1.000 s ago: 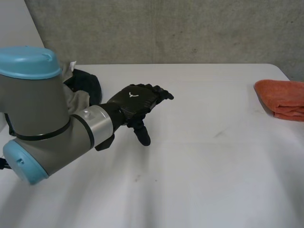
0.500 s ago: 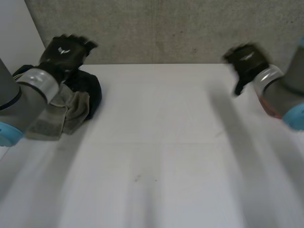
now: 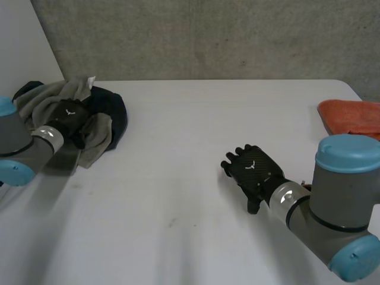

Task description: Fold the laundry.

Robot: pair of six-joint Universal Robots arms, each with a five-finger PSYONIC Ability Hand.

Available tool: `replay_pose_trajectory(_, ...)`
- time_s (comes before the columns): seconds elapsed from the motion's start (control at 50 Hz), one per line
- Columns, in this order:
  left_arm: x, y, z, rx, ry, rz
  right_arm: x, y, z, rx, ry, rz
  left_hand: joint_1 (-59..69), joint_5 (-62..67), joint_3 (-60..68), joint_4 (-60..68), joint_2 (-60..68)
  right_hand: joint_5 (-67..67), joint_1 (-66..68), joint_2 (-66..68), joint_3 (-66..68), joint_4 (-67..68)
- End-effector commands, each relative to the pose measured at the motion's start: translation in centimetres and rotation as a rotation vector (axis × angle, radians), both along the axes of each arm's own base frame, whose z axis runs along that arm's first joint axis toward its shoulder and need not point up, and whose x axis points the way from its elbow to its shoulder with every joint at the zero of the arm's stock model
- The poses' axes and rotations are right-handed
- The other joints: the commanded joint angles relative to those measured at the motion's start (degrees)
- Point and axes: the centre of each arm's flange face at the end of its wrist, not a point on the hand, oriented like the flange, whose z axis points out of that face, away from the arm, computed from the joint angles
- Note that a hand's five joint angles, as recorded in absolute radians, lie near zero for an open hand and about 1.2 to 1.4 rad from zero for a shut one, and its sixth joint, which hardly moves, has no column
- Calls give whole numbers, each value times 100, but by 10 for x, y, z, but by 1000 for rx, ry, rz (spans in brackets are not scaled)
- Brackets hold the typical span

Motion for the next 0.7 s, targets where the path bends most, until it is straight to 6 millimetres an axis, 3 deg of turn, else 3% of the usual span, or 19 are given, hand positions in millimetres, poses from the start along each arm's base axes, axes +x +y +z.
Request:
replay_pose_trajectory(0.02, 1, -8, -16, 7, -9, 21, -4, 5, -1, -5, -6, -2, 945, 895, 928, 907, 922, -381, -181, -267, -235, -344)
replay_pose_trajectory(0.18, 5, -12, -24, 20, -17, 49, -4, 6, -2, -3, -5, -2, 2809, 2759, 2792, 2771, 2786, -381, -181, -267, -235, -344)
replay_pose_trajectory(0.22, 5, -10, -22, 20, -22, 51, -4, 6, -2, -4, -5, -3, 5458, 5408, 5441, 5420, 5434, -381, -181, -267, -235, -344)
replay_pose_trajectory(0.24, 4, -10, -21, 16, -24, 52, -4, 6, -2, -5, -4, -3, 6334, 6284, 6318, 6296, 6311, -381, -181, -267, -235, -344)
replay_pose_trajectory(0.26, 1, -8, -18, 9, -28, 49, -4, 5, -1, -5, -5, -5, 6343, 6293, 6326, 6305, 6320, -381, -181, -267, -235, -344)
replay_pose_trajectory(0.32, -2, -3, 12, -41, -30, 88, -4, 5, -1, -7, -5, -6, 6343, 6293, 6326, 6305, 6320, -381, -181, -267, -235, -344)
replay_pose_trajectory(0.34, -1, 0, 32, -82, -22, 126, -5, 5, 0, -9, -5, -9, 6343, 6293, 6326, 6305, 6320, -381, -181, -267, -235, -344)
replay_pose_trajectory(0.4, -10, 8, 58, -145, 16, 142, -5, 4, 3, -20, -10, -12, 6343, 6293, 6326, 6305, 6320, -381, -181, -267, -235, -344)
replay_pose_trajectory(0.48, -42, 37, 89, -171, 128, 77, -5, 2, 6, -30, -14, -20, 6343, 6293, 6326, 6305, 6320, -381, -181, -267, -235, -344)
replay_pose_trajectory(0.5, -53, 53, 107, -177, 180, 51, -5, 1, 7, -31, -17, -24, 6343, 6293, 6326, 6305, 6320, -381, -181, -267, -235, -344)
replay_pose_trajectory(0.54, -64, 72, 117, -161, 228, 20, -8, -4, 8, -37, -19, -40, 6343, 6293, 6326, 6305, 6320, -381, -181, -267, -235, -344)
replay_pose_trajectory(0.62, -95, 123, 128, -89, 334, -74, -23, -23, 17, -64, -29, -126, 6343, 6293, 6326, 6305, 6320, -381, -181, -267, -235, -344)
replay_pose_trajectory(0.64, -113, 150, 129, -41, 379, -133, -29, -31, 21, -77, -34, -162, 6343, 6293, 6326, 6305, 6320, -381, -181, -267, -235, -344)
replay_pose_trajectory(0.7, -138, 185, 128, 31, 440, -220, -36, -41, 26, -92, -42, -212, 6343, 6293, 6326, 6305, 6320, -381, -181, -267, -235, -344)
